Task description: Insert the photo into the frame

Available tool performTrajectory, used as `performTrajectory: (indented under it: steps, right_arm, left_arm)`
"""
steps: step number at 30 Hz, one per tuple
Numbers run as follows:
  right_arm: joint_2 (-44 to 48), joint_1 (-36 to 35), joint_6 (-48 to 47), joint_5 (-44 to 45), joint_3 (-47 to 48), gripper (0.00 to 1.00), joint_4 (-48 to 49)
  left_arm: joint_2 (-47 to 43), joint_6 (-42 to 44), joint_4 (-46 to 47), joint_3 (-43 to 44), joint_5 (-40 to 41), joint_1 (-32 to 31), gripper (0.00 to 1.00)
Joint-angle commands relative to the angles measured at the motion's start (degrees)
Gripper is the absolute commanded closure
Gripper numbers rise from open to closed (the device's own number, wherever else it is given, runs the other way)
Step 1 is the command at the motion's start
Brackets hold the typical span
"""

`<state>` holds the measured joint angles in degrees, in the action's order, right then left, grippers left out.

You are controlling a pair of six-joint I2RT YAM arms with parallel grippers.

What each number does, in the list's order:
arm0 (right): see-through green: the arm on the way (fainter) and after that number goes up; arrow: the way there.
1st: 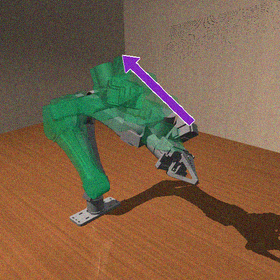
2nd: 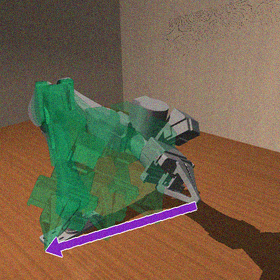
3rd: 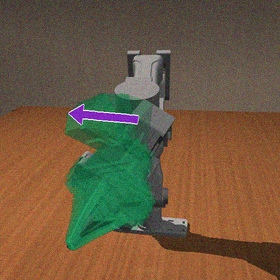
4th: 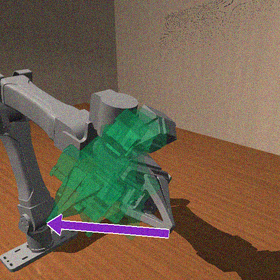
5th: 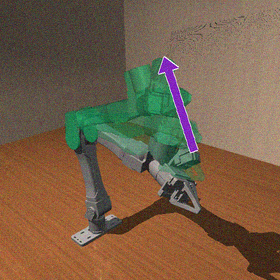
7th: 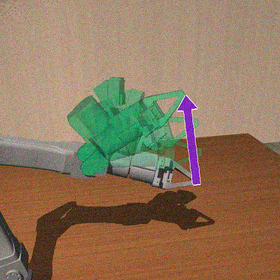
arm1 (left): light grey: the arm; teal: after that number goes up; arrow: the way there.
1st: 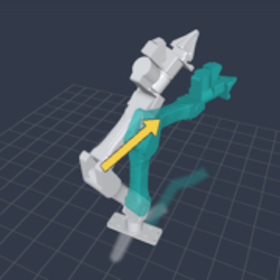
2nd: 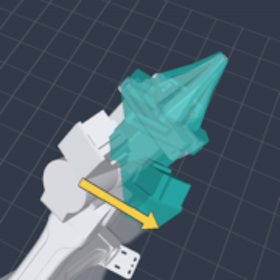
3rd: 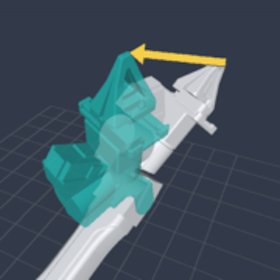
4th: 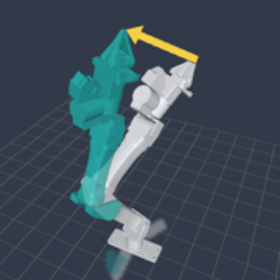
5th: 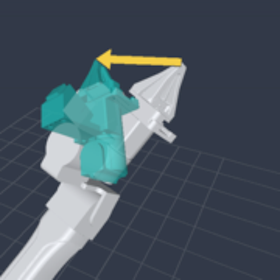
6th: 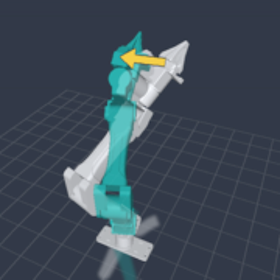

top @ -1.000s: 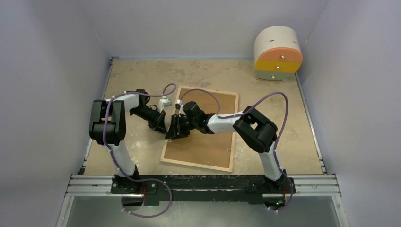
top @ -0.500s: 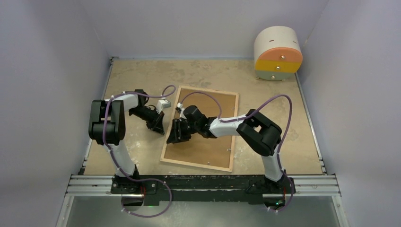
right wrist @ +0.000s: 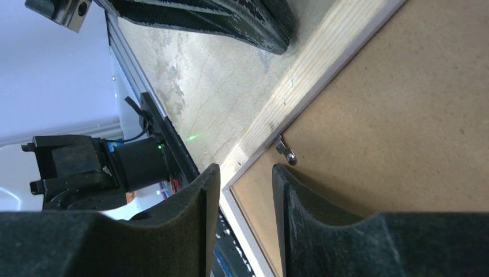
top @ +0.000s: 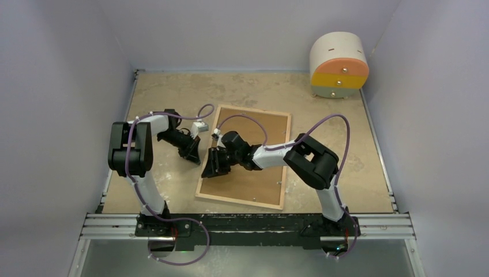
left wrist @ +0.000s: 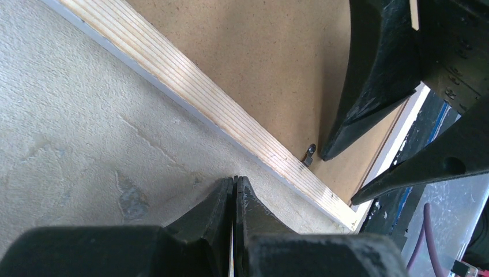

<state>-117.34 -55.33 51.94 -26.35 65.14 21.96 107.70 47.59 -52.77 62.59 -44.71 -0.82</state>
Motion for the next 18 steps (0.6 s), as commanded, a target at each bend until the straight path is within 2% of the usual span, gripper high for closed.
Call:
performTrajectory:
  steps: [1,16,18]
  right_arm:
    - [-2.4,0.0,0.1,0.4,2.2,0.59,0.2]
    - [-1.0,0.1,0.1,0.4,2.0,0.61,0.1]
    - [0.8,0.6,0.2,-1.4,1.5,0.58,1.8]
  left_arm:
    - [-0.8,1.7,0.5,-0.1,-1.2,0.2,1.0]
    - [-1.4,2.5,-0.8,0.3,-2.2,0.8,1.0]
    - [-1.4,2.0,-1.5,2.2,-3.4,2.6,0.88]
